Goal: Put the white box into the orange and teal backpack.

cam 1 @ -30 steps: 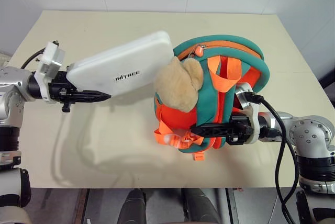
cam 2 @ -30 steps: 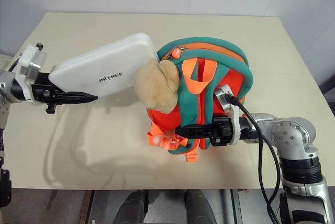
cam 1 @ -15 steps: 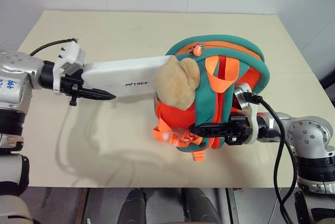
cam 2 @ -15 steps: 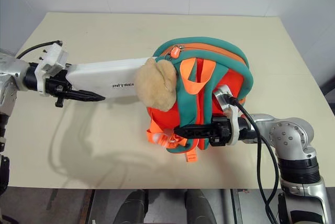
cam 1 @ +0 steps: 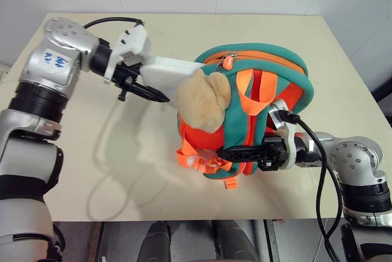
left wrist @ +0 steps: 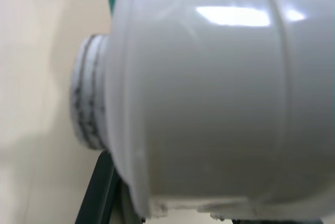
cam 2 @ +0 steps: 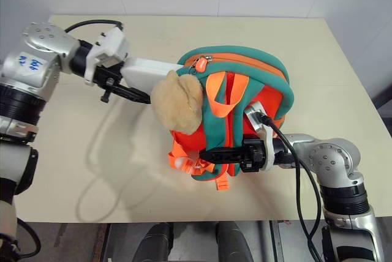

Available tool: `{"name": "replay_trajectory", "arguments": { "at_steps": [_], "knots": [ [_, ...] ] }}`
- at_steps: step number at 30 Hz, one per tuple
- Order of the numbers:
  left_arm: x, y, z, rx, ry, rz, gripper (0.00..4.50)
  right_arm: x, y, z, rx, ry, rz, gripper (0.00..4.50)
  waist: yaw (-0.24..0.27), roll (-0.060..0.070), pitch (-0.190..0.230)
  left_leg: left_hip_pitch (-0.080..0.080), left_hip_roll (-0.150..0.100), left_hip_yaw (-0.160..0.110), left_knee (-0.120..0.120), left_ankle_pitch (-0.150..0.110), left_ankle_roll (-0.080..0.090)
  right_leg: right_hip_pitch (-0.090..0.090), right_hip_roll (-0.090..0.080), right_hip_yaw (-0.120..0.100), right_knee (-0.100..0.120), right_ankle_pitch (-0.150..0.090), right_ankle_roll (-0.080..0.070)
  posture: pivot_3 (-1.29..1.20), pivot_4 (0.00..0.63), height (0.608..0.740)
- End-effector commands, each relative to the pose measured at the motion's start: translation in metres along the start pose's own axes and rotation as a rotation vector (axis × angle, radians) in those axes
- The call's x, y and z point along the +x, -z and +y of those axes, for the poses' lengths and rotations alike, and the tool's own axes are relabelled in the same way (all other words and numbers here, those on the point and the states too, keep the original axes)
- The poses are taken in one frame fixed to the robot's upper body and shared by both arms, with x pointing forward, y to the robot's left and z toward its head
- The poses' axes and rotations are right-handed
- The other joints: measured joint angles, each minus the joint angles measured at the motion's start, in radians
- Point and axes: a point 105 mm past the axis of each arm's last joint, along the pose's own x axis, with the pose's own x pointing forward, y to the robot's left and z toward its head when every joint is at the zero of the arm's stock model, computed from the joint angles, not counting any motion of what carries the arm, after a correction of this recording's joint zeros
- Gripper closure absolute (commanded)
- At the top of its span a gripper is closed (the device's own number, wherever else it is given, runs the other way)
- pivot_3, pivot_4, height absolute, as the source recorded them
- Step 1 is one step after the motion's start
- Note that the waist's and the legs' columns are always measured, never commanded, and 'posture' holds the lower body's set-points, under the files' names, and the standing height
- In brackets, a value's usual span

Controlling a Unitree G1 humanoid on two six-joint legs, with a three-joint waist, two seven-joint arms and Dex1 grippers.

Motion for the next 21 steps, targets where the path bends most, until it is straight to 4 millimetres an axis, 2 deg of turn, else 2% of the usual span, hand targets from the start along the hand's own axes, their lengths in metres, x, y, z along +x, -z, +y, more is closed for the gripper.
{"name": "replay_trajectory", "arguments": {
  "at_steps": [1, 5, 10, 17, 19, 20, 21],
  "knots": [
    [0.006, -0.02, -0.007, 0.075, 0.122, 0.009, 3.05, 0.004, -0.003, 0.008, -0.052, -0.027, -0.003, 4.36, 0.0, 0.0, 0.0, 0.0, 0.0, 0.0, 0.0, 0.0, 0.0, 0.0, 0.0, 0.0, 0.0, 0.0, 0.0, 0.0, 0.15, 0.74],
    [0.026, -0.035, -0.001, 0.112, 0.114, -0.054, 3.05, 0.006, -0.002, 0.008, -0.059, -0.026, -0.011, 4.36, 0.004, 0.0, 0.0, 0.0, 0.0, 0.0, 0.0, 0.0, 0.0, 0.0, 0.0, 0.0, 0.001, 0.0, 0.0, 0.0, 0.15, 0.74],
    [0.051, -0.056, -0.004, 0.118, 0.147, -0.143, 3.05, 0.007, 0.001, 0.009, -0.056, -0.025, -0.025, 4.36, 0.005, 0.0, 0.0, 0.0, -0.001, -0.001, 0.001, 0.0, 0.0, 0.0, 0.0, 0.0, 0.001, 0.0, 0.0, 0.0, 0.15, 0.74],
    [0.062, -0.047, -0.007, 0.107, 0.145, -0.124, 3.05, 0.011, 0.0, 0.01, -0.064, -0.028, -0.041, 4.36, 0.003, 0.0, 0.0, 0.0, -0.001, -0.001, 0.002, 0.0, 0.0, 0.0, 0.0, 0.0, 0.003, -0.001, 0.001, 0.0, 0.15, 0.74],
    [0.058, -0.04, -0.012, 0.067, 0.162, -0.096, 2.37, 0.011, 0.001, 0.01, -0.062, -0.029, -0.043, 4.36, 0.003, 0.0, 0.0, 0.0, -0.001, -0.001, 0.003, 0.0, 0.0, 0.0, 0.0, 0.0, 0.003, -0.001, 0.001, 0.0, 0.15, 0.74],
    [0.052, -0.031, -0.021, 0.05, 0.201, -0.044, 2.15, 0.012, 0.001, 0.01, -0.062, -0.028, -0.044, 4.36, 0.002, 0.0, 0.0, 0.0, -0.001, -0.001, 0.003, 0.0, 0.0, 0.001, 0.0, 0.0, 0.003, -0.001, 0.001, 0.0, 0.15, 0.74],
    [0.05, -0.029, -0.022, 0.068, 0.185, -0.035, 1.88, 0.012, 0.002, 0.01, -0.062, -0.028, -0.045, 4.36, 0.0, 0.0, 0.0, 0.0, -0.001, -0.001, 0.003, 0.0, 0.0, 0.001, 0.0, 0.0, 0.003, -0.001, 0.001, 0.0, 0.15, 0.74]
  ]
}}
